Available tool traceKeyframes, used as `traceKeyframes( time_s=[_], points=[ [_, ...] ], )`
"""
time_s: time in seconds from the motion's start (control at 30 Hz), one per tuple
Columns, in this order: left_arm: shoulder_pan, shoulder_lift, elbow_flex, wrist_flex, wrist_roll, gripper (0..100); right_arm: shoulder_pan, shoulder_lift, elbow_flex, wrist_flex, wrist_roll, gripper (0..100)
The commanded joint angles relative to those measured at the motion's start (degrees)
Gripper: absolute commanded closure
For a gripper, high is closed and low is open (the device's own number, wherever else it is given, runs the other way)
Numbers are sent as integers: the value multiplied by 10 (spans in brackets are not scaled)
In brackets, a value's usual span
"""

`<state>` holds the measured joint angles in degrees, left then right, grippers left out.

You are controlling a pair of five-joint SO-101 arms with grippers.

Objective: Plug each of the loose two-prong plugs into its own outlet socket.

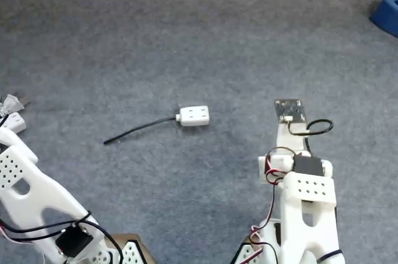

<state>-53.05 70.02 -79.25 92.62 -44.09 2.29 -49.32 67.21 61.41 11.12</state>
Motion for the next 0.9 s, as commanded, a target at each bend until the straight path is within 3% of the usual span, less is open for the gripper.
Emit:
traceKeyframes(
  time_s=[0.0,0.3,0.63,0.73,0.87],
  points=[
    [6,16,31,0,-6,902,-3,-9,-1,6,5,810],
    [-9,72,30,-5,-38,902,-3,-11,-1,6,5,810],
    [-87,71,0,-114,-34,902,-2,-12,-1,6,5,810],
    [-90,72,-45,-96,-34,901,-2,-13,-1,6,5,810],
    [-59,76,-59,3,-37,899,-2,-13,-1,6,5,810]
  ],
)
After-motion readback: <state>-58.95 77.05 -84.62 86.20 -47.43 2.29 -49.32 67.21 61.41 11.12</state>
